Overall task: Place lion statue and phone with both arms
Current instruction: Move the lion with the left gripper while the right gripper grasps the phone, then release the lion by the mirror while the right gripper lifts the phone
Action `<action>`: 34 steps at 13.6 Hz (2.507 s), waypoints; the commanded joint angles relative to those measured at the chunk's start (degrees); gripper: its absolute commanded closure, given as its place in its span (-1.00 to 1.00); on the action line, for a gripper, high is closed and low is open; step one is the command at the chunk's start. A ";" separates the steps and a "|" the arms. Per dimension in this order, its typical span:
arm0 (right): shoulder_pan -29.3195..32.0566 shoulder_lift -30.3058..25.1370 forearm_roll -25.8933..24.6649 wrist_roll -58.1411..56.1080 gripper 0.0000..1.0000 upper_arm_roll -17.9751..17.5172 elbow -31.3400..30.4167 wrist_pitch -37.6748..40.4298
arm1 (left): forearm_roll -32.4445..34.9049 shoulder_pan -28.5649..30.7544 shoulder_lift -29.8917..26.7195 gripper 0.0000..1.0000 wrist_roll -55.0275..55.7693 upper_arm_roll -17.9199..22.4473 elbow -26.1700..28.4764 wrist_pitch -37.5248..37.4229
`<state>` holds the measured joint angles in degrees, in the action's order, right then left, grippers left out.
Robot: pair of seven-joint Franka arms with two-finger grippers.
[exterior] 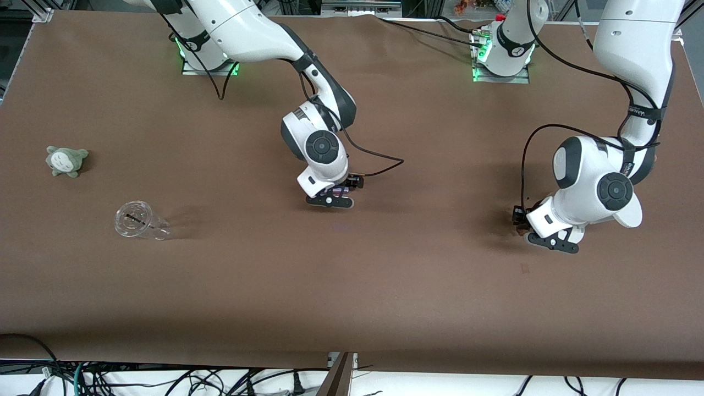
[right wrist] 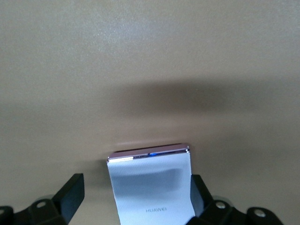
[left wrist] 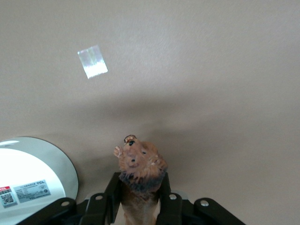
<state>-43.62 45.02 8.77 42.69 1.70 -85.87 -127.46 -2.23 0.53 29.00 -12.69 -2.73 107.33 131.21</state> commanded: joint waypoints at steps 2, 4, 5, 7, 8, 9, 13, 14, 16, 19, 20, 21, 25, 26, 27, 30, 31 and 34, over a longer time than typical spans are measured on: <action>-1.29 -0.37 -1.20 -1.02 -1.00 0.76 -1.41 0.37 | 0.83 1.58 1.05 0.89 -2.07 -0.69 0.78 1.16; -1.11 -0.46 -1.30 -3.66 -1.00 0.85 -1.93 0.37 | 0.83 2.02 1.84 0.87 -2.16 -0.78 0.78 1.24; -1.20 -0.46 -1.21 -3.67 -1.00 0.85 -2.20 0.37 | 0.74 2.02 2.02 0.82 -2.16 -0.87 0.78 1.24; -1.20 -0.46 -1.21 -3.67 -1.00 0.85 -2.46 0.37 | 0.74 2.20 2.29 0.51 -2.16 -0.78 0.78 1.16; -1.20 -0.46 -1.21 -3.67 -1.00 0.85 -2.90 0.20 | 0.74 2.46 2.29 -0.16 -2.16 -0.78 0.69 1.16; -1.20 -0.46 -1.21 -3.76 -1.00 0.85 -3.08 0.29 | 0.74 2.46 2.20 -0.99 -2.16 -0.78 0.60 1.16; -1.29 -0.46 -1.30 -3.84 -1.00 0.85 -3.78 0.02 | 0.83 2.55 0.80 -1.00 -2.16 -0.69 0.17 -0.59; -1.46 -0.46 -1.21 -3.76 -1.00 0.85 -3.78 -0.06 | 0.83 2.46 0.10 -1.00 -1.99 -0.61 -0.01 -1.30; -1.55 -0.46 -1.21 -3.76 -1.00 0.85 -3.78 -0.15 | 0.83 2.20 -2.53 -1.00 -1.90 -0.87 -0.10 -3.84; -1.55 -0.37 -1.21 -3.76 -1.00 0.85 -3.78 -0.42 | 0.92 1.50 -3.16 -1.00 -1.90 -1.13 -0.28 -5.61; -1.64 -0.37 -1.21 -3.76 -1.00 0.85 -3.78 -0.68 | 0.92 0.71 -2.90 -1.00 -1.90 -1.22 -0.28 -5.44; -1.73 -0.37 -1.21 -3.76 -1.00 0.85 -3.78 -0.77 | 0.92 -0.08 -3.07 -1.00 -1.81 -1.22 -0.28 -5.52; -1.73 -0.37 -1.30 -3.76 -0.63 0.85 -3.78 -0.94 | 0.92 -0.26 -5.53 -1.00 -1.72 -1.22 -3.34 -10.33; -1.73 -0.37 -1.30 -3.76 -0.59 0.85 -3.87 -1.29 | 0.92 -0.26 -5.80 -1.00 -1.64 -1.22 -4.92 -13.23; -1.73 -0.29 -1.38 -3.76 -0.44 0.85 -3.87 -1.47 | 0.92 -0.26 -6.32 -1.00 -1.55 -1.22 -6.93 -15.95; -1.64 -0.28 -1.47 -3.84 -0.15 1.03 -3.78 -1.65 | 0.92 0.00 -8.95 -1.00 -1.46 -0.78 -10.03 -21.24; -1.29 -0.55 -1.47 -3.84 -0.15 1.20 -3.61 -1.47 | 0.92 0.35 -10.53 -1.00 -1.46 -0.69 -10.20 -21.52; -1.11 -2.30 -1.82 -6.48 -0.15 4.71 -3.43 -1.03 | 0.92 0.97 -15.45 -1.00 -1.37 0.18 -12.83 -27.11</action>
<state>-44.56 45.06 7.65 38.05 4.09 -88.34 -128.41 -2.23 1.01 17.11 -13.92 -2.84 95.98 108.68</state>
